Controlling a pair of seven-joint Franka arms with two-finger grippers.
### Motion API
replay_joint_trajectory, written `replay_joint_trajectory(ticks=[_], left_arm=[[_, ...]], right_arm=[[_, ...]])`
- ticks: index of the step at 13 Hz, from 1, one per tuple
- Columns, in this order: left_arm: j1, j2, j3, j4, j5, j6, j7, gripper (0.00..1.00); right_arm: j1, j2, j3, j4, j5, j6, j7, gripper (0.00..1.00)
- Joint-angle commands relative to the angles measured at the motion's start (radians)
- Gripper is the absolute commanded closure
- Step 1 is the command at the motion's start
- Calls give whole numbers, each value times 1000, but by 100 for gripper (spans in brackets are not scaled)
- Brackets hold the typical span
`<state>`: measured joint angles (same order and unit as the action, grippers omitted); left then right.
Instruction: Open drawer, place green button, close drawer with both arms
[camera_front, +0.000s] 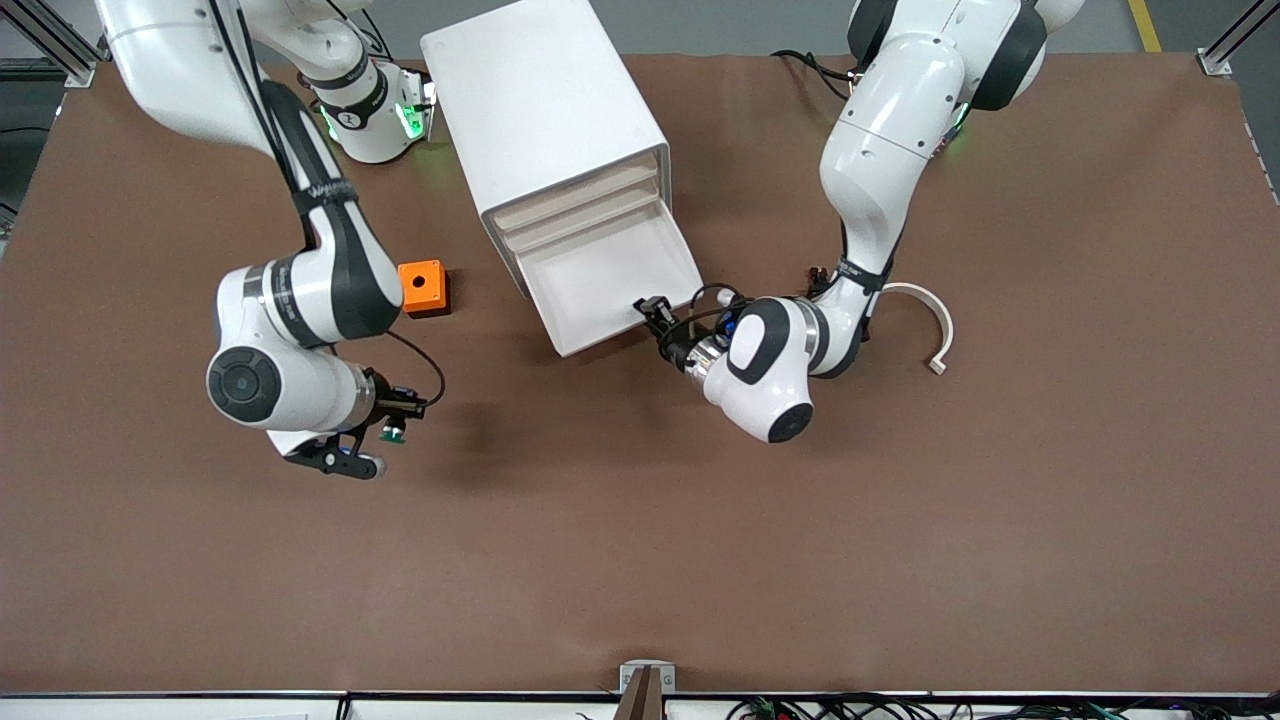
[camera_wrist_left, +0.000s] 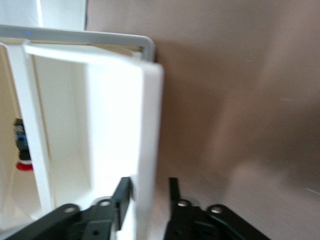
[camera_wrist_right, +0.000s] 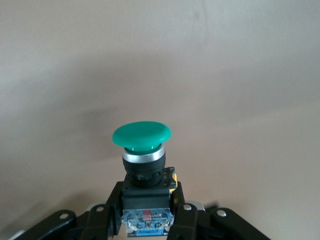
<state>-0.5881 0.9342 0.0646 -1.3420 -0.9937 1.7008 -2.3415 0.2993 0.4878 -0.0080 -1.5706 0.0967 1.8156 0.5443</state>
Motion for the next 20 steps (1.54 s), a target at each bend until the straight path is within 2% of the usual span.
replay_joint_trajectory(ticks=[1, 3, 5, 8, 10, 12, 15, 20], left_arm=[[50, 6, 21, 46, 29, 10, 43, 0], [56, 2, 76, 96, 91, 10, 96, 0], [57, -17, 145, 104, 180, 7, 198, 0], [45, -47, 271, 106, 285, 32, 422, 0], [47, -96, 345, 104, 293, 53, 584, 0], [53, -152, 409, 103, 334, 43, 788, 0], [53, -250, 408, 89, 569, 40, 1158, 0], [56, -423, 406, -101, 647, 20, 1641, 0]], right_arm=[[110, -21, -4, 38, 5, -73, 246, 97], [197, -21, -3, 49, 17, -67, 475, 97], [280, -20, -4, 50, 50, -55, 682, 97], [323, -15, -4, 40, 138, 16, 993, 96], [360, -12, -4, 31, 162, 34, 1113, 97], [397, -11, -3, -38, 164, 144, 1135, 97], [455, 41, -3, -63, 166, 269, 1137, 97], [474, 69, -3, -69, 167, 295, 1137, 96]])
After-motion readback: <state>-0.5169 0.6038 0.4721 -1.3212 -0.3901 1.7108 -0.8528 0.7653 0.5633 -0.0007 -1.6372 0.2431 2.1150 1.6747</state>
